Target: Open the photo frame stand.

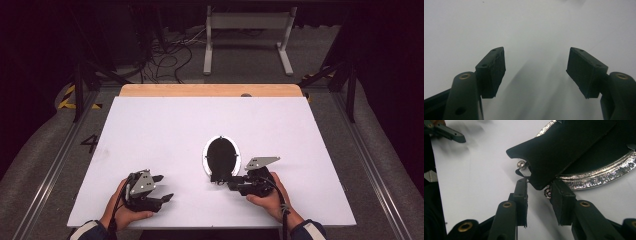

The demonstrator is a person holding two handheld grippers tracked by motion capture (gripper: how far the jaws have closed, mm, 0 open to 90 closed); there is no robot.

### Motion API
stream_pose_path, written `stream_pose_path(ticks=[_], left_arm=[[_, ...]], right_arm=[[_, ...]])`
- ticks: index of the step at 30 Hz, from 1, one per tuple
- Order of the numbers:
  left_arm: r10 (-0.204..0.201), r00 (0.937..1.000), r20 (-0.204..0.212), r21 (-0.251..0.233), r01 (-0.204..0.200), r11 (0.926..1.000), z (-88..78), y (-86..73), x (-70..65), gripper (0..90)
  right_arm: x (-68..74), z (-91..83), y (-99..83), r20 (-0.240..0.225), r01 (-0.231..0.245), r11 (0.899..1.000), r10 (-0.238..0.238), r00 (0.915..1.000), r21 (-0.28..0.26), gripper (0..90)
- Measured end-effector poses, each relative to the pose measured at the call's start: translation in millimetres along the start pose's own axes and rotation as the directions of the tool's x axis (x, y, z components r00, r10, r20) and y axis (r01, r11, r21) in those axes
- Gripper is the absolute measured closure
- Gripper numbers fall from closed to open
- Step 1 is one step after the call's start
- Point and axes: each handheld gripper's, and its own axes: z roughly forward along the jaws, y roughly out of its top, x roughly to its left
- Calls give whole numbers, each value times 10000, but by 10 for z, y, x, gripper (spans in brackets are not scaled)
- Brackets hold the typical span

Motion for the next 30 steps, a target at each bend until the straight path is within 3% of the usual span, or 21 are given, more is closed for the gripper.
stream_pose_path(ticks=[3,5,7,10,13,14,16,18,20,21,22,25,27,30], left_arm=[[-9,10000,-10,21,9,10000,1,4,-2,311],[-4,10000,-15,32,4,10000,7,7,-4,307],[53,10000,5,83,-53,10000,11,11,-6,306],[54,10000,39,134,-54,9999,23,16,-5,301],[40,10000,22,150,-40,9999,35,22,-5,296],[40,10000,22,150,-40,9999,35,22,-5,296],[24,10000,65,141,-25,9999,39,25,-3,296],[76,10000,28,132,-76,9999,45,33,1,296],[-10,10000,25,24,10,10000,36,35,14,295],[-55,10000,20,38,55,10000,36,35,23,294],[-86,10000,37,43,86,10000,41,34,27,293],[-108,9998,153,32,108,9999,72,41,38,291],[-55,9998,194,64,53,10000,102,60,48,288],[-70,9997,216,100,67,9999,166,110,78,277]], right_arm=[[-67,16,4,-573,-601,9981,595,9966,-91,622],[-113,33,4,-1071,-1044,9944,1024,9890,-137,610],[-156,47,4,-1261,-1432,9894,1393,9822,-228,616],[-241,78,4,-1905,-2174,9758,2091,9592,-235,626],[-308,97,3,-2142,-2922,9559,2795,9360,-296,606],[-308,97,3,-2142,-2922,9559,2795,9360,-296,606],[-340,117,-4,-2352,-3337,9421,3173,9187,-327,611],[-342,140,1,-2436,-3544,9345,3365,9096,-327,607],[-360,156,7,-2691,-3936,9185,3700,8892,-380,601],[-366,156,14,-2732,-4021,9148,3776,8848,-380,599],[-374,156,21,-2798,-4215,9059,3947,8752,-404,595],[-384,166,45,-2907,-4516,8909,4200,8597,-486,570],[-387,181,65,-2846,-4532,8896,4208,8613,-561,545],[-401,207,79,-2969,-4702,8809,4352,8499,-546,541]])
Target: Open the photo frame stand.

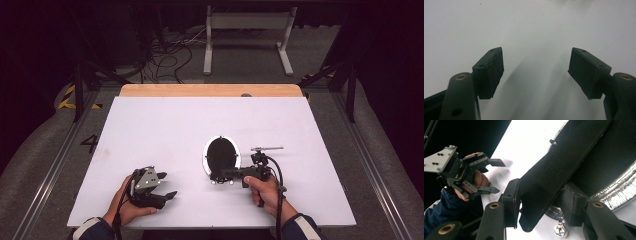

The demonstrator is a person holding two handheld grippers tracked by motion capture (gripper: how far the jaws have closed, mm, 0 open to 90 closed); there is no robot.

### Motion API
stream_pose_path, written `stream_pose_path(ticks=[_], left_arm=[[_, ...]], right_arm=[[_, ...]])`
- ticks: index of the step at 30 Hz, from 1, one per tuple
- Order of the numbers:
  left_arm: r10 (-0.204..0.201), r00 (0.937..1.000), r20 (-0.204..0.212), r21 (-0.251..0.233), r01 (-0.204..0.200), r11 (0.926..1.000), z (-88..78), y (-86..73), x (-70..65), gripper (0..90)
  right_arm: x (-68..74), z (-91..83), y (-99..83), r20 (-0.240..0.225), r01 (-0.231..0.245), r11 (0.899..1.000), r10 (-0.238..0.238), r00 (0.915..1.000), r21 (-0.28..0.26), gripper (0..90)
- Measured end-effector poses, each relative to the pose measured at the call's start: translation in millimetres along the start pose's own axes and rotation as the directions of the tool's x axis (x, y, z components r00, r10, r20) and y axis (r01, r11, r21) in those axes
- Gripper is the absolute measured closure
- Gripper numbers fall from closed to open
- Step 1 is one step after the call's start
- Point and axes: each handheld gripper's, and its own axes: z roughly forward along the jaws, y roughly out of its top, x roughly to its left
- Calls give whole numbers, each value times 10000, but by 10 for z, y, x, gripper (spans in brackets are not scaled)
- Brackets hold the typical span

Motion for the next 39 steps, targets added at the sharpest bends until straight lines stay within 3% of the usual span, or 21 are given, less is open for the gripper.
stream_pose_path(ticks=[4,5,8,12,15,18,19,20,23,24,26,27,30,33,39], left_arm=[[-106,9999,-19,-37,106,9999,82,71,53,276],[-307,9995,0,-102,307,9995,114,97,82,276],[-760,9968,242,-453,770,9960,199,206,187,265],[-922,9937,634,-542,956,9939,340,337,270,261],[-1191,9892,860,-448,1232,9914,466,456,325,258],[-1150,9877,1057,-493,1207,9915,530,522,368,254],[-1381,9810,1361,-403,1448,9886,597,581,397,247],[-1392,9807,1374,-433,1464,9883,623,603,404,239],[-1450,9758,1637,-108,1488,9888,711,652,403,228],[-1360,9783,1565,-69,1388,9903,730,665,401,226],[-1469,9730,1782,-98,1510,9885,766,693,396,226],[-1401,9734,1811,-140,1450,9893,782,712,393,225],[-1380,9680,2097,-256,1465,9889,829,753,388,223],[-1178,9683,2204,-198,1252,9919,890,794,363,225],[-1558,9576,2424,-380,1698,9847,896,814,419,240]], right_arm=[[-8,6,-1,-46,-33,10000,33,10000,-46,552],[-9,7,-1,-31,34,10000,-34,10000,-34,554],[-12,10,-1,-31,166,9999,-166,9999,-6,571],[-16,9,2,-108,323,9995,-323,9994,-4,586],[2,7,3,-19,607,9982,-607,9982,-5,599],[10,5,-11,-24,854,9963,-854,9963,-93,603],[12,4,-16,-22,916,9957,-916,9958,-117,604],[19,2,-18,4,1034,9946,-1034,9946,-118,606],[66,-4,-20,177,1580,9874,-1578,9873,-74,619],[79,-10,-22,194,1765,9843,-1764,9841,-43,628],[93,-17,-31,167,2161,9764,-2160,9763,-46,638],[103,-21,-37,176,2279,9737,-2278,9736,-44,641],[126,-24,-41,239,2483,9687,-2482,9684,-37,647],[137,-26,-54,276,2741,9617,-2738,9614,-53,649],[152,-37,-59,343,2995,9541,-2994,9535,9,650]])
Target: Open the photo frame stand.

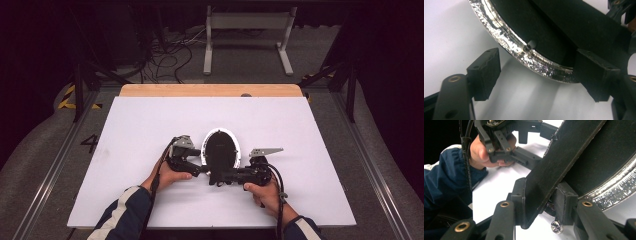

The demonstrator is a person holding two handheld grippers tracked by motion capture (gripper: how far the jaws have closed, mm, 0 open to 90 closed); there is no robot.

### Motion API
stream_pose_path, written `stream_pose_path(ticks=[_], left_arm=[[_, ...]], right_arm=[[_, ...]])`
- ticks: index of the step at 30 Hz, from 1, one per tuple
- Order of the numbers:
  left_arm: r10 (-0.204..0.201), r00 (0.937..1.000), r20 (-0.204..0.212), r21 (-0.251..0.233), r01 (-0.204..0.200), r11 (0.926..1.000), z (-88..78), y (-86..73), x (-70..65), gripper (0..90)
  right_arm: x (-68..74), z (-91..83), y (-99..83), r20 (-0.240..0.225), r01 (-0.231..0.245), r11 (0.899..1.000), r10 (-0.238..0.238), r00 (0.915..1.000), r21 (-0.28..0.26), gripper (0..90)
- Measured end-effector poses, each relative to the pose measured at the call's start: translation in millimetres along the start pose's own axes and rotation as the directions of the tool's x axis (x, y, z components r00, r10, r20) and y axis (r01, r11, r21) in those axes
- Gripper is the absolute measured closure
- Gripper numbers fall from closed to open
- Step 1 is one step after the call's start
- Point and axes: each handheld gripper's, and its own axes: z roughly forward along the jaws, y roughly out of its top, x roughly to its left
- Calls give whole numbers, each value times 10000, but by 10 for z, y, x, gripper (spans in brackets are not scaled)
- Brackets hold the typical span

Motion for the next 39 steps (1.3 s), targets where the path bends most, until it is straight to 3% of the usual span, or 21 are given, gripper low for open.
stream_pose_path(ticks=[5,11,14,15,16,22,28,32,35,39], left_arm=[[-279,9994,210,-190,283,9994,-14,10,36,275],[-544,9969,572,-500,573,9971,-28,32,56,357],[-192,9987,468,-439,212,9988,-43,43,71,389],[-270,9986,448,-433,290,9986,-46,43,66,392],[-405,9980,490,-518,430,9977,-53,41,56,397],[66,9995,303,-1191,-29,9929,-153,84,17,531],[500,9987,31,-1434,-491,9885,-211,111,-30,583],[600,9981,169,-1566,-567,9860,-238,105,-38,604],[598,9963,618,-1382,-508,9891,-216,79,-24,622],[575,9959,693,-1172,-491,9919,-171,73,-48,598]], right_arm=[[35,3,6,69,533,9986,-533,9986,14,650],[46,1,5,96,745,9972,-745,9972,19,651],[54,-2,5,95,793,9968,-794,9968,32,651],[58,-2,6,117,840,9965,-840,9964,43,651],[59,-2,7,130,852,9964,-852,9963,47,651],[41,-17,-6,475,802,9966,-809,9956,161,655],[42,-7,-8,848,797,9966,-811,9931,203,689],[50,-3,-7,975,904,9956,-923,9909,237,705],[63,-4,-7,1050,955,9950,-981,9896,289,709],[71,-4,-7,1111,1019,9943,-1047,9883,306,709]])
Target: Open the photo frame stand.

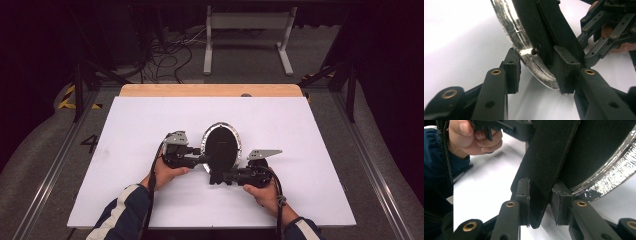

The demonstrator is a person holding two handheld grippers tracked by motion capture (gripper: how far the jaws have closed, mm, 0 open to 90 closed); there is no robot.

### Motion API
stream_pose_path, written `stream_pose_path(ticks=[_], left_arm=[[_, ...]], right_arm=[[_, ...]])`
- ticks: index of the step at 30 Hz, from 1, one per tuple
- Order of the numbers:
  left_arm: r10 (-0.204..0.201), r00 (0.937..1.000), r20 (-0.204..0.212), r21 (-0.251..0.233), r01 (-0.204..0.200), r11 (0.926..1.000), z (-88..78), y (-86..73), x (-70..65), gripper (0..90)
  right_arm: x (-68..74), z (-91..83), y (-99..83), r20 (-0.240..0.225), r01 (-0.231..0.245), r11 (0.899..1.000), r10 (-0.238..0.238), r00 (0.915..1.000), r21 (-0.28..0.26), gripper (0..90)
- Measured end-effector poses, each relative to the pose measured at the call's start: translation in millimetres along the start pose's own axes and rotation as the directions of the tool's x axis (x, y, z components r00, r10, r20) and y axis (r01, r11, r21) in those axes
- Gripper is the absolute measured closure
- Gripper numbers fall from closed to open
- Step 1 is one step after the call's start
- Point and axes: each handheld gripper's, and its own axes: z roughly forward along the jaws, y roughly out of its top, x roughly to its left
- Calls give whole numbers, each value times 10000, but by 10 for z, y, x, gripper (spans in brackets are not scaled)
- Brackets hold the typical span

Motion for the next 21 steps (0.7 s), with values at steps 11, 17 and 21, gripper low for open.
stream_pose_path(ticks=[11,17,21], left_arm=[[182,9998,52,220,-183,9996,59,4,-47,585],[1050,9922,-668,149,-1042,9944,37,58,-147,613],[1463,9804,-1321,-108,-1491,9888,23,77,-186,650]], right_arm=[[21,-6,4,213,180,9998,-181,9996,33,708],[31,-24,16,537,403,9992,-403,9977,-3,739],[54,-46,43,648,580,9983,-572,9963,-109,745]])
